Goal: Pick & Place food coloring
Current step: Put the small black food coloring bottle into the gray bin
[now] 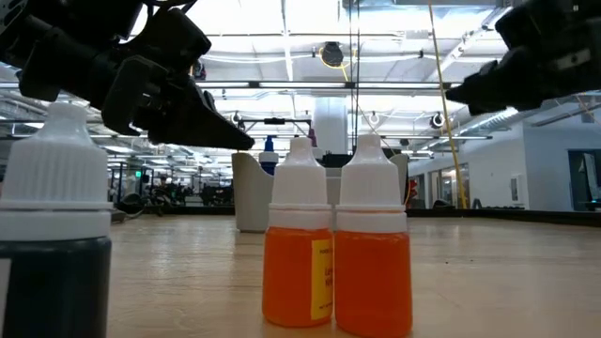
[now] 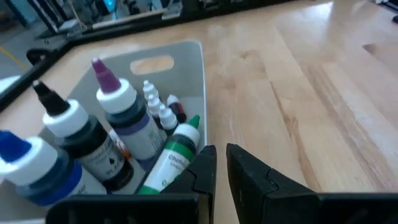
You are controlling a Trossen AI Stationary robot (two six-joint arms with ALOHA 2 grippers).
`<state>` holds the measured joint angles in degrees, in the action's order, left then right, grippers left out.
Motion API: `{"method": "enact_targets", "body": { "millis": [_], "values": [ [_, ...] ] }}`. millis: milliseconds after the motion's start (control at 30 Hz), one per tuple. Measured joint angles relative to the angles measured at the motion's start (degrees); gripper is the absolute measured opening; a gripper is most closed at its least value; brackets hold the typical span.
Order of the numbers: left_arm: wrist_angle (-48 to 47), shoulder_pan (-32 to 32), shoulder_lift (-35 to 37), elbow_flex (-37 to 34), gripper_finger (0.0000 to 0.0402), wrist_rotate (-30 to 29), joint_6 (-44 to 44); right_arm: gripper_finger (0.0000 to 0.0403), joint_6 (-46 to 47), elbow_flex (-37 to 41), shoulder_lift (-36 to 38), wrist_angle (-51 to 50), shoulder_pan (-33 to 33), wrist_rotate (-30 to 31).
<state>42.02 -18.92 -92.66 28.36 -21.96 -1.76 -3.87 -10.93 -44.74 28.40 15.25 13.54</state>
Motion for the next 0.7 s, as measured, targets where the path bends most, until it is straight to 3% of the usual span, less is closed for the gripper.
{"method": "enact_targets", "body": {
  "millis": [333, 500, 700],
  "values": [
    [1.88, -0.02, 0.00, 0.00, 0.0047, 3.02, -3.89, 0.0000, 0.19, 2.79, 12.37, -6.03, -4.05, -0.36],
    [2.21, -0.13, 0.00, 0.00, 0.0047, 6.99, -4.36, 0.0000, 0.24, 3.53, 18.86, -8.83, -4.02, -3.96],
    [1.31, -3.07, 0.00, 1.57, 0.0047, 7.95, -8.69, 0.0000, 0.15, 5.73, 21.91, -9.00, -4.03, -4.68]
  ]
}}
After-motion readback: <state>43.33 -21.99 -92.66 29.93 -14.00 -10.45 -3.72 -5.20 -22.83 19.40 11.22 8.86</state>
